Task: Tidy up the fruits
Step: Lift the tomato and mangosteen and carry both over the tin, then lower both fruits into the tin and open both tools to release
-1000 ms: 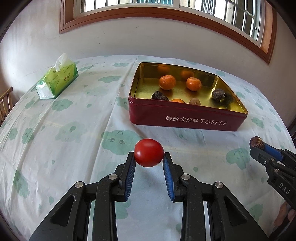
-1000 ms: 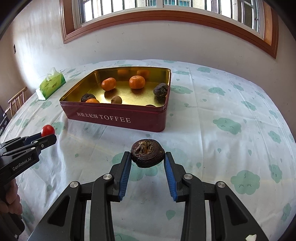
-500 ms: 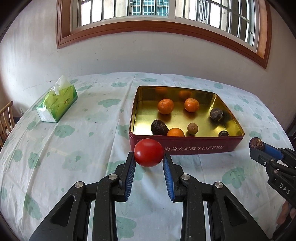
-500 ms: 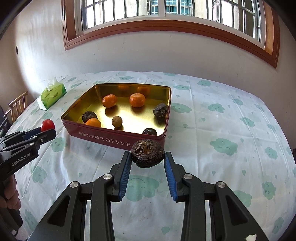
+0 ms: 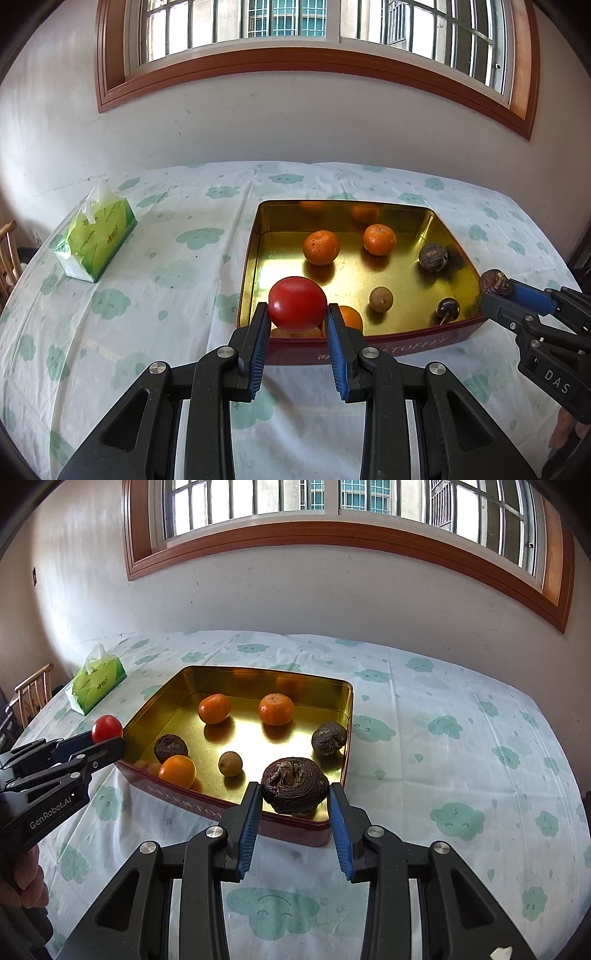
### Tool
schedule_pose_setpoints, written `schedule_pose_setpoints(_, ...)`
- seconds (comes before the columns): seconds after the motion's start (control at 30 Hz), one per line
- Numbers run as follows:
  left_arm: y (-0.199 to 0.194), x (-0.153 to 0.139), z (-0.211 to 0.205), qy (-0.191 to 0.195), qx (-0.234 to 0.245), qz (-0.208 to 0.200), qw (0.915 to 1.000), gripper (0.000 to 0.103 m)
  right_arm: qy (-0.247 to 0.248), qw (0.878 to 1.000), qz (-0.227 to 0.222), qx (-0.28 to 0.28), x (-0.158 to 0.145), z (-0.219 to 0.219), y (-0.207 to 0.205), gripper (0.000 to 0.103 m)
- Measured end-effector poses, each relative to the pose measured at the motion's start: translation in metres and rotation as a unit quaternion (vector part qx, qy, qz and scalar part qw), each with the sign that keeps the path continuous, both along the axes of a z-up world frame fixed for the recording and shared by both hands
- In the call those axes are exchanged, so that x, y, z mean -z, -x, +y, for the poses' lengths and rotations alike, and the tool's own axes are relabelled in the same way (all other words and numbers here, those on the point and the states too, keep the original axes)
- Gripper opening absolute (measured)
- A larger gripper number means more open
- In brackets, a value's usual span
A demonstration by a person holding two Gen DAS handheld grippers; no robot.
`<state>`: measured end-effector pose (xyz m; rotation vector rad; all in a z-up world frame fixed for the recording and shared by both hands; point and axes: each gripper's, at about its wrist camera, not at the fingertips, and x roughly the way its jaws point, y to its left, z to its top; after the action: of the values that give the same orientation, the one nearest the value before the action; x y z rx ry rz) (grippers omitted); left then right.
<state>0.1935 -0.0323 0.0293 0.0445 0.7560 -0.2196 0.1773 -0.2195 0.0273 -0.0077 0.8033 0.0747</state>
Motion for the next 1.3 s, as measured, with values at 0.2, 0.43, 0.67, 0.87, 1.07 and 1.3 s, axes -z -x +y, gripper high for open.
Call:
schedule_pose_setpoints(0.2, -0.015, 0.004, -0.002, 0.002, 0.008, 0.006, 0.9999, 0.031, 0.0, 1.0, 0.008, -0.006, 0.006, 0.003, -0.017, 0.034)
schedule_pose_setpoints(0.43, -0.029, 0.013, -0.005, 0.006, 0.02, 0.015, 0.9997, 0.031, -0.004, 1.0, 0.019, -0.009, 0.016, 0.005, -0.032, 0.033)
schedule_pose_setpoints(0.67, -0.038, 0.028, -0.008, -0.004, 0.02, 0.029, 0.9994, 0.031, -0.009, 0.999, 0.03, -0.008, 0.026, 0.003, -0.043, 0.034)
schedule_pose_setpoints(0.87, -0.039, 0.034, -0.008, -0.008, 0.017, 0.034, 0.9993, 0.031, -0.01, 0.999, 0.035, -0.008, 0.032, 0.003, -0.046, 0.034)
schedule_pose_setpoints(1.07, -0.038, 0.035, -0.007, -0.008, 0.016, 0.034, 0.9993, 0.031, -0.017, 0.999, 0.041, -0.007, 0.035, 0.006, -0.042, 0.034)
schedule_pose_setpoints(1.3, -0.034, 0.035, -0.007, -0.009, 0.015, 0.033, 0.9993, 0.031, -0.017, 0.999, 0.04, -0.005, 0.035, 0.006, -0.037, 0.033)
